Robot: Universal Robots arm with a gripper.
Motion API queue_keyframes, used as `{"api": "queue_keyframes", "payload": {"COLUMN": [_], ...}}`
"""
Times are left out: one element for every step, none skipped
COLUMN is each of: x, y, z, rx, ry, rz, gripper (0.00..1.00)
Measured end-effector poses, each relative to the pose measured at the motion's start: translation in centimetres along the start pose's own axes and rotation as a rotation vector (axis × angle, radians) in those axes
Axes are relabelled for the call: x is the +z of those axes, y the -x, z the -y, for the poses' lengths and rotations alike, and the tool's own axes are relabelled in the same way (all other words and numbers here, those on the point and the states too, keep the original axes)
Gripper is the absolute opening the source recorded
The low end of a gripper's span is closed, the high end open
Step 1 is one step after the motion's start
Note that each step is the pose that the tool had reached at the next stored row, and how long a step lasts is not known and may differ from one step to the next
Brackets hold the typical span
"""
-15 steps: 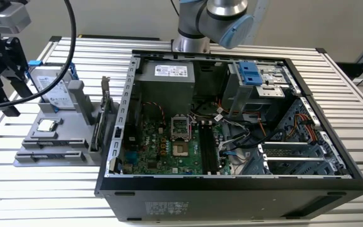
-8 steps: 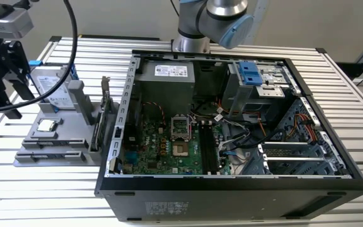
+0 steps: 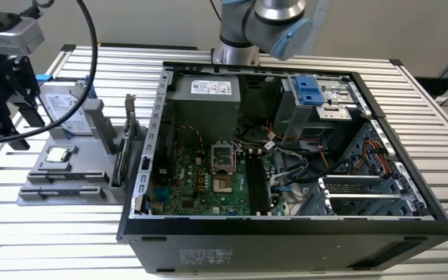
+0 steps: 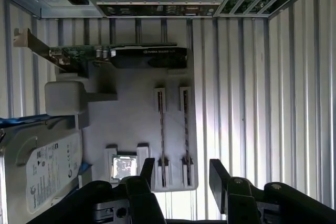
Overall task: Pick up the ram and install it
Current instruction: 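Pick up the ram and move it above insertion slot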
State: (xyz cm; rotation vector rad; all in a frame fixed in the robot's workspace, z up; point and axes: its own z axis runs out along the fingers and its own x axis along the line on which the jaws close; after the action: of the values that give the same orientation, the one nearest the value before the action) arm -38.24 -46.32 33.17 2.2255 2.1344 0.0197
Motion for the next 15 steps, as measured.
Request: {"api": "queue_keyframes", "payload": {"x": [0.11, 0.2, 0.32, 0.42, 0.52, 0.63, 0.73, 0.84, 0.95, 1.07, 1.18, 1.3, 1.41, 1.51, 1.61], "y": [0.0, 0.0, -0.01, -0.01, -0.02, -0.02, -0.02, -0.03, -0.03, -0.03, -0.04, -0.04, -0.04, -0.05, -0.05], "z": [0.0, 0.01, 0.02, 0.02, 0.03, 0.03, 0.03, 0.04, 0.05, 0.05, 0.06, 0.07, 0.07, 0.08, 0.08], "rx": [0.0, 0.0, 0.0, 0.0, 0.0, 0.0, 0.0, 0.0, 0.0, 0.0, 0.0, 0.0, 0.0, 0.0, -0.001], "ry": [0.0, 0.0, 0.0, 0.0001, 0.0, 0.0001, 0.0, 0.0001, 0.0, 0.0001, 0.0, 0.0001, 0.0001, 0.0, 0.0001], "rz": [0.0, 0.0001, 0.0, 0.0, 0.0, -0.0001, 0.0, -0.0001, 0.0, -0.0001, 0.0, -0.0001, 0.0, 0.0, -0.0001], "gripper": [1.0, 1.0, 1.0, 1.0, 1.0, 1.0, 1.0, 1.0, 1.0, 1.0, 1.0, 1.0, 1.0, 1.0, 1.0]}}
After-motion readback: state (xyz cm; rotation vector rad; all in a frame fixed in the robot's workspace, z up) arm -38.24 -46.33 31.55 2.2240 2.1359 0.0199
